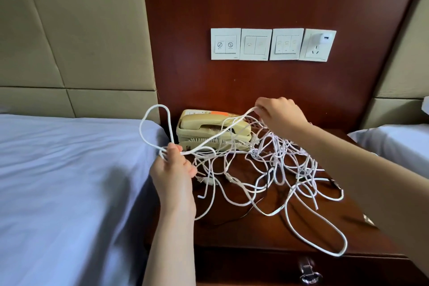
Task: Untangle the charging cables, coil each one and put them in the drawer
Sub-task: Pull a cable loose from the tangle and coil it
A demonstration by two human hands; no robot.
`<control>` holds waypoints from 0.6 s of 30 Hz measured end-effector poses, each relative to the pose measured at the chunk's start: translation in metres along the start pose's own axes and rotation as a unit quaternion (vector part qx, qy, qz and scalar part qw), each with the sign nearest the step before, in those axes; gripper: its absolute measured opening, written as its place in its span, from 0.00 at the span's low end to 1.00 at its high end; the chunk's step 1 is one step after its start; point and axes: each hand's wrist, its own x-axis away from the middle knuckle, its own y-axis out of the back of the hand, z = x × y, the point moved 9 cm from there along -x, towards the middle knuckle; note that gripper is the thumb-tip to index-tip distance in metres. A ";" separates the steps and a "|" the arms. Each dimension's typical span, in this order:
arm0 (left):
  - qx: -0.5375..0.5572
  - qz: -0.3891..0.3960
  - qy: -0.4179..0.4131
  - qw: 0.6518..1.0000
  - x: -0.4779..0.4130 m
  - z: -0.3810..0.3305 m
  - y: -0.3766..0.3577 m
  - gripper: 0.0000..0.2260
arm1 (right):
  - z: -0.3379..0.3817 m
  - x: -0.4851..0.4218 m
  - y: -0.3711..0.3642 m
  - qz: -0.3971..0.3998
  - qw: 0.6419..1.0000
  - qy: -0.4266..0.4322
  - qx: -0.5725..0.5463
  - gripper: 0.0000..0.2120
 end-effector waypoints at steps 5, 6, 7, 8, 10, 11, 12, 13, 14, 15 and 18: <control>0.010 -0.025 -0.009 1.000 -0.006 -0.003 0.007 0.13 | -0.019 -0.015 0.012 -0.015 0.997 -0.023 -0.077 0.10; 0.008 -0.032 -0.011 0.999 -0.007 -0.004 0.009 0.13 | -0.024 -0.018 0.016 -0.020 0.996 -0.026 -0.083 0.10; 0.006 -0.036 -0.010 0.999 -0.008 -0.004 0.011 0.13 | -0.030 -0.020 0.021 -0.025 0.996 -0.032 -0.083 0.10; 0.007 -0.038 -0.007 0.999 -0.008 -0.003 0.012 0.13 | -0.034 -0.022 0.024 -0.030 0.996 -0.035 -0.073 0.10; 0.007 -0.040 0.007 0.999 -0.009 0.001 0.012 0.13 | -0.031 -0.021 0.031 -0.045 0.999 -0.003 -0.022 0.10; 0.005 -0.039 0.013 0.999 -0.009 0.003 0.012 0.13 | -0.022 -0.018 0.033 -0.057 0.998 0.030 0.010 0.11; 0.001 -0.037 0.016 0.999 -0.009 0.004 0.012 0.13 | -0.009 -0.013 0.035 -0.073 0.994 0.077 0.032 0.11; -0.003 -0.034 0.015 0.999 -0.009 0.004 0.011 0.13 | 0.007 -0.007 0.035 -0.090 0.986 0.133 0.040 0.10; -0.010 -0.029 0.009 0.999 -0.008 0.003 0.010 0.13 | 0.023 0.002 0.033 -0.102 0.976 0.188 0.043 0.08; -0.024 -0.024 -0.002 0.999 -0.007 0.001 0.008 0.13 | 0.038 0.009 0.030 -0.108 0.966 0.228 0.050 0.06; -0.101 -0.003 -0.040 0.994 -0.001 -0.004 0.000 0.13 | 0.074 0.026 0.012 -0.097 0.945 0.302 0.076 0.05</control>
